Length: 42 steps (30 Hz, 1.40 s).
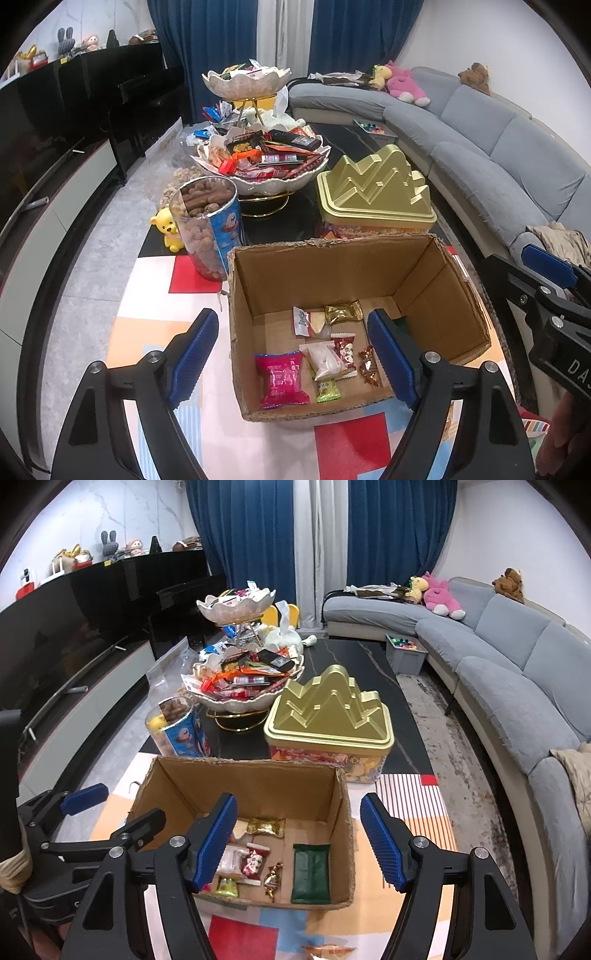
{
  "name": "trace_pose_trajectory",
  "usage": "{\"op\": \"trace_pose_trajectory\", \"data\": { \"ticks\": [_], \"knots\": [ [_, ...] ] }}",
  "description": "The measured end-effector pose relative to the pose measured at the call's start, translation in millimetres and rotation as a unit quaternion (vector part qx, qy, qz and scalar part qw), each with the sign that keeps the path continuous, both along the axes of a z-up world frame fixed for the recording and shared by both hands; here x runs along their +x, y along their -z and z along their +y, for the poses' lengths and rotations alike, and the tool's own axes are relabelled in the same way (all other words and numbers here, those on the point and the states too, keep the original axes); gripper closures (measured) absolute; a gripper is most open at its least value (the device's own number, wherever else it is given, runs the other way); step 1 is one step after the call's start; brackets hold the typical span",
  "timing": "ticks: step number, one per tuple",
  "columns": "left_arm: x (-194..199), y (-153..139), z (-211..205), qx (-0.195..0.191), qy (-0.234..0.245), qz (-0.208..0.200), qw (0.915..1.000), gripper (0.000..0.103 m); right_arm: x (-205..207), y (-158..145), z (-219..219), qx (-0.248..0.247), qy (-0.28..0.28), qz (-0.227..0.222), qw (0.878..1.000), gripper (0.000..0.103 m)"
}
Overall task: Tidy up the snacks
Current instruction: 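Withdraw both tools from the box toward the green candy and biscuit bag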
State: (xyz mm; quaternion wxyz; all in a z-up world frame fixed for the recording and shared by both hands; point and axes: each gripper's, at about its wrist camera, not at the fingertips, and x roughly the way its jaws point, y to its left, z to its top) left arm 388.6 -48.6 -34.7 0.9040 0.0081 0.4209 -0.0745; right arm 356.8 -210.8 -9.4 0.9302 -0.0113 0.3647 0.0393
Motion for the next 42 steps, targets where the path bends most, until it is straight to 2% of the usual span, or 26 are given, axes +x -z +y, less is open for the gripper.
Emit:
{"op": "trace_pose_trajectory", "data": {
  "ticks": [7, 10, 16, 30, 42],
  "knots": [
    [-6.9, -1.2, -2.3, -0.001, 0.000, -0.002, 1.0000, 0.017, -6.9, -0.4, -4.1, -0.001, 0.006, 0.001, 1.000, 0.033],
    [-10.1, -1.7, -4.0, -0.001, -0.001, -0.003, 1.0000, 0.016, -10.9, -0.7, -6.3, -0.001, 0.011, 0.000, 1.000, 0.024],
    [-20.5, -1.3, -3.3, 0.000, -0.001, -0.003, 1.0000, 0.015, -18.7, 1.6, -9.0, -0.004, 0.021, 0.003, 1.000, 0.020],
    [-49.0, 12.4, 4.1, 0.001, -0.010, 0.008, 0.9999, 0.015, -36.7, 15.4, -11.0, -0.010, 0.031, 0.012, 0.999, 0.020],
    [-77.6, 32.5, 1.9, 0.009, -0.001, 0.027, 0.9996, 0.015, -62.1, 40.3, -16.9, -0.018, 0.042, 0.033, 0.998, 0.020]
  ]
}}
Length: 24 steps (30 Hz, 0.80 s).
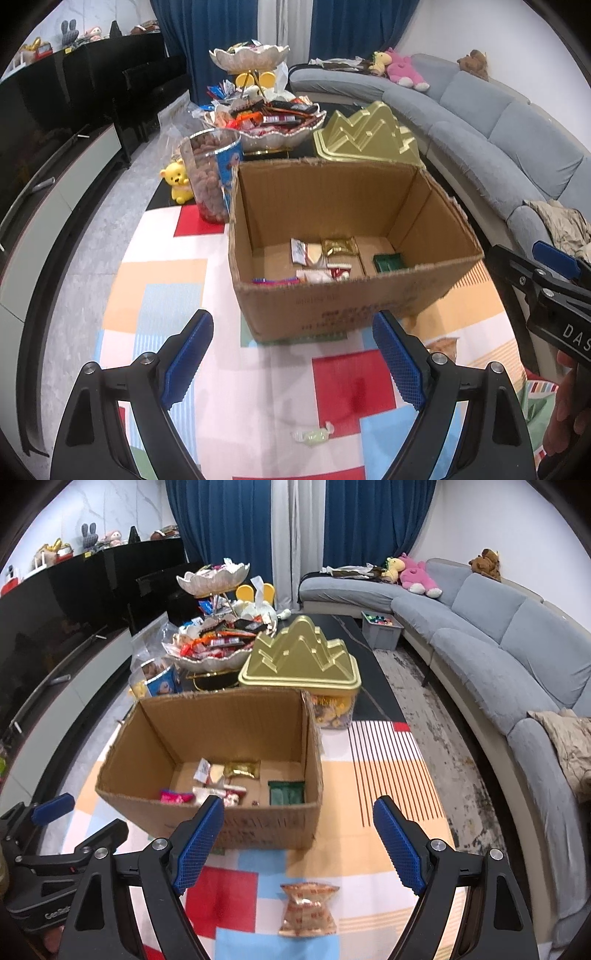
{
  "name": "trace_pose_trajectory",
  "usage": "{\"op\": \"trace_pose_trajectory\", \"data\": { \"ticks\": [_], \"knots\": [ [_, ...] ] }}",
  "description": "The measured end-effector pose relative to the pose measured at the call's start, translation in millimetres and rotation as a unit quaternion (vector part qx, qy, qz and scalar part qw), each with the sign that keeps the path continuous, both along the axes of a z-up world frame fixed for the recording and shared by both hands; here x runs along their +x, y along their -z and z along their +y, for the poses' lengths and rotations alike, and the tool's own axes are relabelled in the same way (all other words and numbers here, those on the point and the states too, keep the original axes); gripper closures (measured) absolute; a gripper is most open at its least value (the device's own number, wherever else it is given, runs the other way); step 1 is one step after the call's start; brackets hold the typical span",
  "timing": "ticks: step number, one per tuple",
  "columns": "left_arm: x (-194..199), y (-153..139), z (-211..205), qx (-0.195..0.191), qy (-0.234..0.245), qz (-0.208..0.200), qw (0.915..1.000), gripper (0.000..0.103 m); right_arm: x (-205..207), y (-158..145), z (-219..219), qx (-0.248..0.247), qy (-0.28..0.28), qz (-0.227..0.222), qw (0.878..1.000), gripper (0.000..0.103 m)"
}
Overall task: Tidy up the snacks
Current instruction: 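Withdraw both tools from the box toward the green candy and biscuit bag, then grasp the green wrapped candy with left tool while right tool grasps the Fortune Biscuits bag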
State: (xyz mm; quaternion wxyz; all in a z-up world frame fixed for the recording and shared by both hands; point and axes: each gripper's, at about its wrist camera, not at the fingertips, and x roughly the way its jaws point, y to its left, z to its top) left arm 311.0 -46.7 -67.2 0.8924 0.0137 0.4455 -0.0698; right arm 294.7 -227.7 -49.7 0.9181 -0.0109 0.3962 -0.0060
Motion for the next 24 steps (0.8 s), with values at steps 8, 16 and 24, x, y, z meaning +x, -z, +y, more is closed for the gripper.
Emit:
{"op": "trace_pose_trajectory", "data": {
  "ticks": [8, 16, 24],
  "knots": [
    [-18.9, 17.2, 1.0, -0.001, -0.008, 0.023, 0.9997, 0.015, -10.4, 8.6, -1.7, -0.008, 0.002, 0.005, 1.000, 0.020],
    [-34.9, 37.1, 2.7, 0.002, -0.027, 0.046, 0.9986, 0.015, -21.2, 22.7, -1.8, -0.018, 0.002, 0.014, 1.000, 0.020],
    [-47.4, 55.5, 1.4, 0.003, -0.050, 0.062, 0.9969, 0.015, -31.8, 38.7, -6.2, -0.022, 0.001, 0.023, 0.999, 0.020]
  ]
}}
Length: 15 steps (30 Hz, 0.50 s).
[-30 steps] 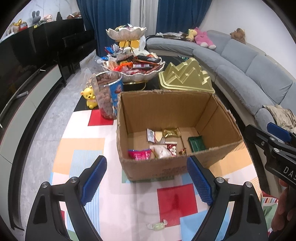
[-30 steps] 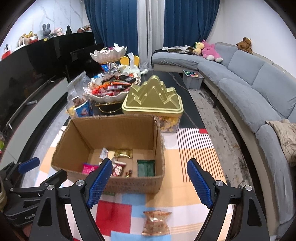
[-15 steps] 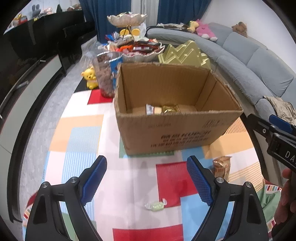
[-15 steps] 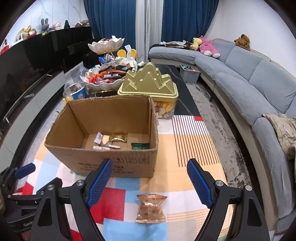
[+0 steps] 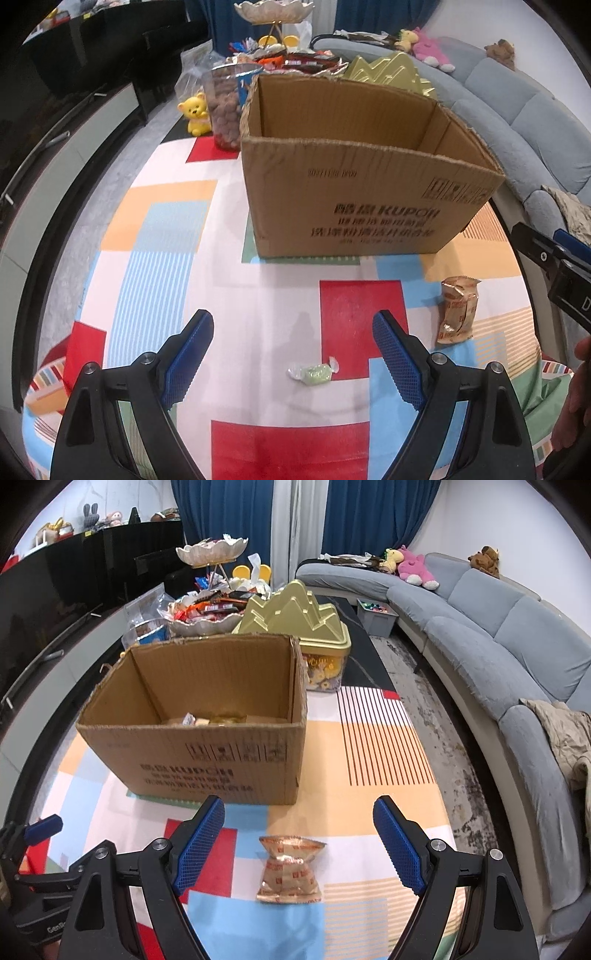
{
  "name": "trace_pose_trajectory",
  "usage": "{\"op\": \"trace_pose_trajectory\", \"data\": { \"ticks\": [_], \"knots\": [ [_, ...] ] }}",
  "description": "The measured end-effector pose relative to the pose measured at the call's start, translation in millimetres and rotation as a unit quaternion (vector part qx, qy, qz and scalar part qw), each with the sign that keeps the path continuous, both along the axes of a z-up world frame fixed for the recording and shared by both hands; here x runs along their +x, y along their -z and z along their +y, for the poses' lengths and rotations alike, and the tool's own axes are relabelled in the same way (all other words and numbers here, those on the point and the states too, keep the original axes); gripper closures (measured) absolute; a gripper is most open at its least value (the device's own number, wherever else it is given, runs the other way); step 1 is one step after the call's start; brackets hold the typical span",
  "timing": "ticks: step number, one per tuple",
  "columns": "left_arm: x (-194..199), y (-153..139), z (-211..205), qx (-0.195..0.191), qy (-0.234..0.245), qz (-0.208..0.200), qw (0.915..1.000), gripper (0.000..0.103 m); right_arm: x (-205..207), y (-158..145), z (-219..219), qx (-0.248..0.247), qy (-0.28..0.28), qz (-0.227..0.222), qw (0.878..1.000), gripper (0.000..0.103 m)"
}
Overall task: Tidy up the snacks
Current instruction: 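Grasp the green wrapped candy with left tool while right tool grasps the Fortune Biscuits bag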
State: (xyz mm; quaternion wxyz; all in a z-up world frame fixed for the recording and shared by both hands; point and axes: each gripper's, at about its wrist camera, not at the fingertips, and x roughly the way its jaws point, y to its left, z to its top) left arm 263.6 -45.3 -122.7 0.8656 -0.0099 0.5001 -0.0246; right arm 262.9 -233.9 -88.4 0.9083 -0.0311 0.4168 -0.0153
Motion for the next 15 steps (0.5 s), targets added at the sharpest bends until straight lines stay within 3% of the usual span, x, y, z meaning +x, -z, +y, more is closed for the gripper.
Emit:
{"op": "trace_pose_trajectory", "data": {
  "ticks": [15],
  "knots": [
    [-15.9, 41.3, -2.5, -0.001, -0.035, 0.035, 0.9988, 0.015, -10.1, 39.2, -3.5, 0.007, -0.002, 0.028, 1.000, 0.020]
  ]
}}
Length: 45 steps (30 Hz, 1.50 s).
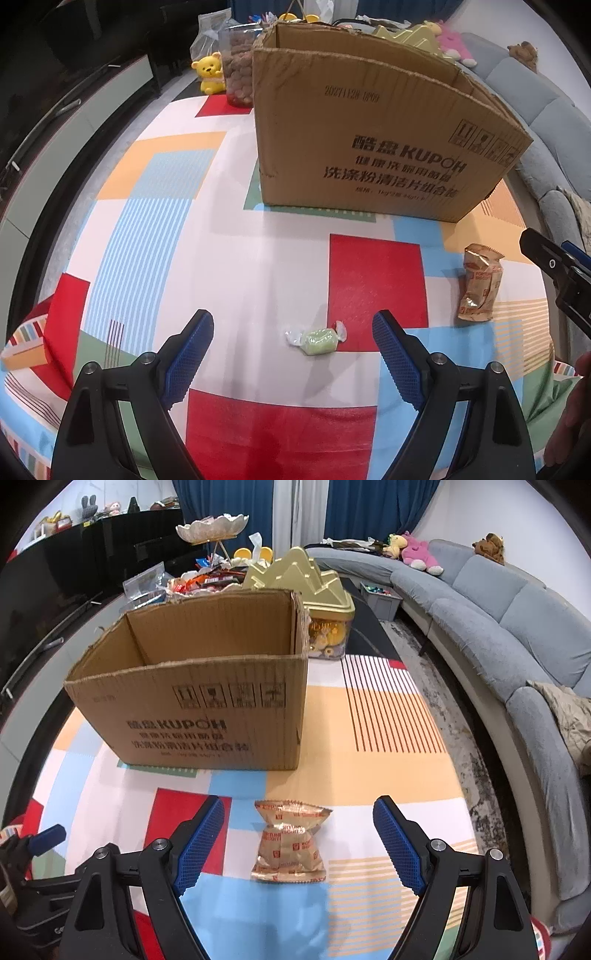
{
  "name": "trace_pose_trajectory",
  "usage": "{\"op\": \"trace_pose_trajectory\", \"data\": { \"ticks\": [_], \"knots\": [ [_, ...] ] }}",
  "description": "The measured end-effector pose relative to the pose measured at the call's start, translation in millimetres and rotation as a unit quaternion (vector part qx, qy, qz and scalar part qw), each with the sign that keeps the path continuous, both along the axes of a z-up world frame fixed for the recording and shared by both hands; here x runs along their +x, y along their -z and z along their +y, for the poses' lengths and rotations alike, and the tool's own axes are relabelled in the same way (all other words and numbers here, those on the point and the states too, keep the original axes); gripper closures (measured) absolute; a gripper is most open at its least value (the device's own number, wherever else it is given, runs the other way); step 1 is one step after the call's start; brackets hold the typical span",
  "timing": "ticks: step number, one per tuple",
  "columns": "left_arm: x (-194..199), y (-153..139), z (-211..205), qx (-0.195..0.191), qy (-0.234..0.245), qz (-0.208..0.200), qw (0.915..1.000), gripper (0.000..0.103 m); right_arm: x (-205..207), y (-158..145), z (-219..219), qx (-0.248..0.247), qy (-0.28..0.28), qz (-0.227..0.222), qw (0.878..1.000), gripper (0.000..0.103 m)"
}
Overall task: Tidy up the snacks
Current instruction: 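Grasp the green wrapped candy with left tool while right tool grasps the Fortune Biscuits bag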
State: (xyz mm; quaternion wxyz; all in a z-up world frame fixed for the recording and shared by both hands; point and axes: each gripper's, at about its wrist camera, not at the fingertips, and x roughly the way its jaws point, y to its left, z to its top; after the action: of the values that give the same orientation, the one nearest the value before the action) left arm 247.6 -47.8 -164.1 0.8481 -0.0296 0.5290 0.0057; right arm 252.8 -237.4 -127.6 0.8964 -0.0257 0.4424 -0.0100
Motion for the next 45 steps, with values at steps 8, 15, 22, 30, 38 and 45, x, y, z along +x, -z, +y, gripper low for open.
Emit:
{"op": "trace_pose_trajectory", "data": {
  "ticks": [8, 15, 22, 30, 38, 45],
  "knots": [
    [-5.4, 11.6, 0.4, -0.005, -0.015, 0.002, 0.9999, 0.016, -0.7, 17.5, 0.0, 0.007, -0.003, 0.011, 1.000, 0.020],
    [-6.9, 26.9, -2.3, -0.004, -0.017, 0.013, 0.9998, 0.023, -1.3, 35.1, -3.1, 0.008, 0.000, 0.026, 1.000, 0.020],
    [-5.1, 38.9, -5.3, -0.003, -0.018, 0.020, 0.9996, 0.024, 2.2, 48.1, -4.8, 0.008, -0.001, 0.037, 0.999, 0.020],
    [-2.6, 48.4, -8.9, -0.002, -0.014, 0.027, 0.9995, 0.036, 7.2, 61.3, -2.3, 0.005, -0.002, 0.049, 0.999, 0.020],
    [0.5, 50.1, -11.8, -0.004, -0.008, 0.019, 0.9998, 0.056, 12.0, 73.5, -5.4, 0.007, -0.001, 0.059, 0.998, 0.020],
    [-2.1, 48.0, -15.8, -0.004, 0.001, 0.015, 0.9999, 0.068, 12.9, 82.9, -5.2, 0.019, -0.009, 0.075, 0.997, 0.050]
  ]
}}
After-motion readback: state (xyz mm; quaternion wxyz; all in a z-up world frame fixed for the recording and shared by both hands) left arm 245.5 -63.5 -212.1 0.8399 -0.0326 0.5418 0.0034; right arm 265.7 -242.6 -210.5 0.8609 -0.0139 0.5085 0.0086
